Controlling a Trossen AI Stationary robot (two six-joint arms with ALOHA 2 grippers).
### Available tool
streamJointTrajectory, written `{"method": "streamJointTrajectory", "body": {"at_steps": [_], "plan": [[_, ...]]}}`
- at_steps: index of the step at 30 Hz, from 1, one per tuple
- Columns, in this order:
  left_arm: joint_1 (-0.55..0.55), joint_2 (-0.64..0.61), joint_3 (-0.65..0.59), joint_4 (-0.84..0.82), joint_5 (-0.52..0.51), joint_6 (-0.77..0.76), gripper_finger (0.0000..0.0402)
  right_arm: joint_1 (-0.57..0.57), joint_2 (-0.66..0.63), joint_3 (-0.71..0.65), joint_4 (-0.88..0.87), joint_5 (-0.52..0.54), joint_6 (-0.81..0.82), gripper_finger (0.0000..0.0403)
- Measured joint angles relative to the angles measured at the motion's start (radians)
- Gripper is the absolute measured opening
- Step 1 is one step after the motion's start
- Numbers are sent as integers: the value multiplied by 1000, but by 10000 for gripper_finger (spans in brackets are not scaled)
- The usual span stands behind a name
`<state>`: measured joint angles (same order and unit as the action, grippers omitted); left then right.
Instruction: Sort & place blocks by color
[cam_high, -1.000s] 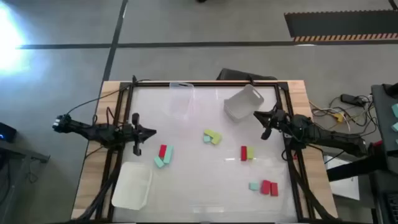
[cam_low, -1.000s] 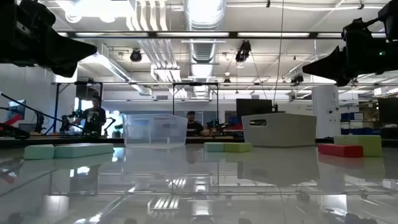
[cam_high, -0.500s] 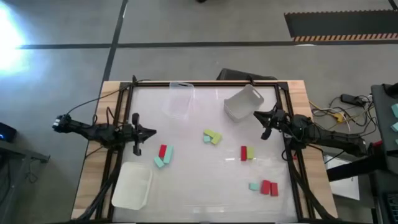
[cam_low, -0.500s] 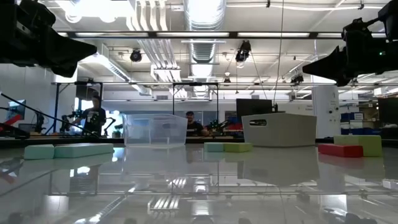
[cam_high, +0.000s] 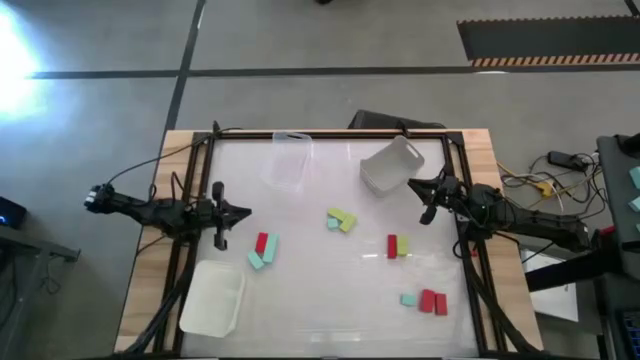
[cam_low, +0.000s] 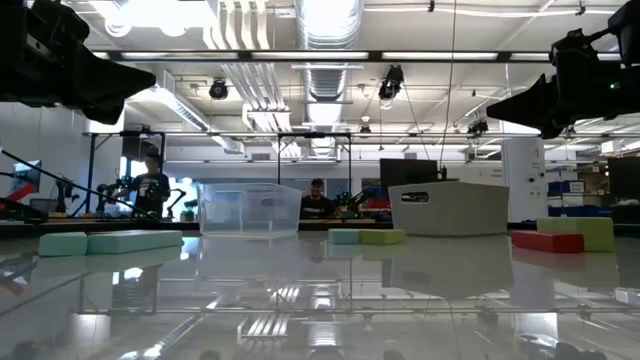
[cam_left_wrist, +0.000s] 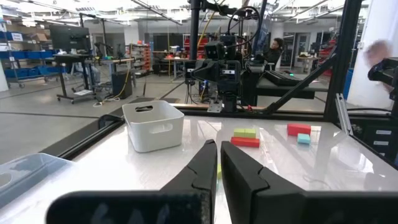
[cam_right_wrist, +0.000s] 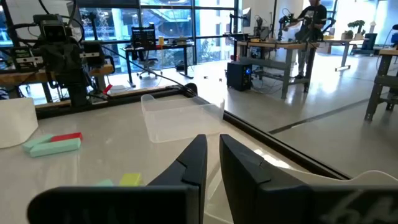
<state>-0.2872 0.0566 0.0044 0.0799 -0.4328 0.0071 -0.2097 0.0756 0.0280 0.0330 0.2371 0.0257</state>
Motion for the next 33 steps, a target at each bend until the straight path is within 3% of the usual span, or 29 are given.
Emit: {"method": "streamJointTrajectory", "body": {"at_steps": [26, 30, 31, 33], "plan": [[0, 0, 0, 0, 0, 1, 8, 0, 0, 0, 1, 0, 0, 34], [0, 0, 0, 49, -21, 94, 8, 0, 0, 0, 5, 8, 6, 34], [0, 3, 0, 94, -11, 37, 8, 0, 0, 0, 3, -4, 62, 34], [0, 16, 0, 232, 6, -118, 8, 5, 0, 0, -9, -94, 342, 34]]}}
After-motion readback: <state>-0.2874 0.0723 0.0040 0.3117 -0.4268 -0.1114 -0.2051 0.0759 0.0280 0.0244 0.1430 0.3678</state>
